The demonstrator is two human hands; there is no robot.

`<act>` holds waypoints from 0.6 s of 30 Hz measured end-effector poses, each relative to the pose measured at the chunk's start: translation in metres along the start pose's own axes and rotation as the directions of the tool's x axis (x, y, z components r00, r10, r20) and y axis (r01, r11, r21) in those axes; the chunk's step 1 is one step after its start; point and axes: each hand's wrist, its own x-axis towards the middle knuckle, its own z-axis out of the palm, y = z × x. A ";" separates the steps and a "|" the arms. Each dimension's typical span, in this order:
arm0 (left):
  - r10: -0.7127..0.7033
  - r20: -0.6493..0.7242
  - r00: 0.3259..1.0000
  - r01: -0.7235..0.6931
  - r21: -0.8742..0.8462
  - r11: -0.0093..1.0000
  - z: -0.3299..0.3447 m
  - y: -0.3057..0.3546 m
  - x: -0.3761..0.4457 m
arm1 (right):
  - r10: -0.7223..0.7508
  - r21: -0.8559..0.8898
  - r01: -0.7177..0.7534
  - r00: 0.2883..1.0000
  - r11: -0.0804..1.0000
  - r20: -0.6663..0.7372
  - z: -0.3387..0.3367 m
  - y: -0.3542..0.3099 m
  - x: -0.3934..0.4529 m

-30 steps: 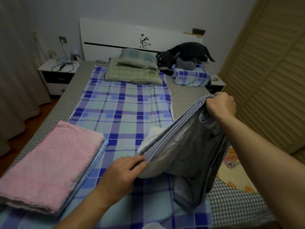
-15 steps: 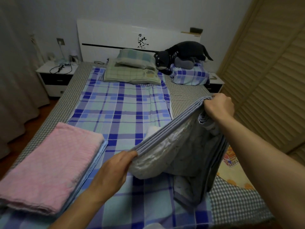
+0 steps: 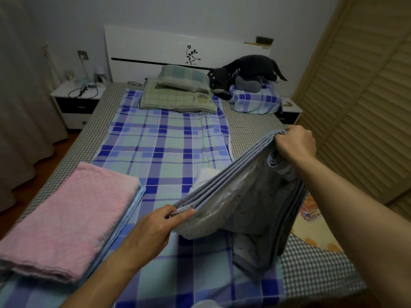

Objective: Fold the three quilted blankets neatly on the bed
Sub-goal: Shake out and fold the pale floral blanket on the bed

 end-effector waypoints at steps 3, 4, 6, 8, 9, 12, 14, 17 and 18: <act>0.035 -0.009 0.999 -0.034 0.033 0.999 0.000 0.007 -0.002 | -0.002 0.010 0.002 1.000 1.000 0.012 -0.005 0.008 0.001; 0.020 -0.016 1.000 -0.019 0.043 0.999 0.000 0.011 -0.002 | -0.013 0.009 0.013 1.000 1.000 0.017 -0.008 0.012 0.001; -0.072 -0.078 0.994 0.074 0.028 0.997 0.002 0.020 -0.002 | -0.075 0.022 0.074 0.996 0.997 0.050 -0.014 0.021 0.002; -0.178 -0.127 0.976 0.181 0.014 0.983 0.004 0.029 -0.004 | -0.189 0.028 0.187 0.975 0.982 0.117 -0.022 0.036 0.000; -0.195 -0.112 0.974 0.199 0.028 0.980 0.005 0.030 -0.007 | -0.234 0.020 0.233 0.962 0.972 0.142 -0.024 0.042 0.000; -0.118 -0.051 0.992 0.124 0.155 0.980 0.007 0.055 -0.014 | -0.252 0.013 0.253 0.961 0.967 0.112 -0.039 0.074 -0.003; -0.063 -0.066 0.996 0.076 0.228 0.971 0.009 0.082 -0.015 | -0.195 0.030 0.193 0.977 0.981 0.081 -0.049 0.099 -0.003; 0.016 -0.150 0.989 0.025 0.267 0.963 0.014 0.137 -0.017 | -0.107 0.043 0.105 0.993 0.994 0.052 -0.063 0.135 -0.009; 0.045 -0.197 0.979 0.009 0.265 0.964 0.015 0.154 -0.017 | -0.081 0.051 0.078 0.995 0.996 0.054 -0.068 0.147 -0.011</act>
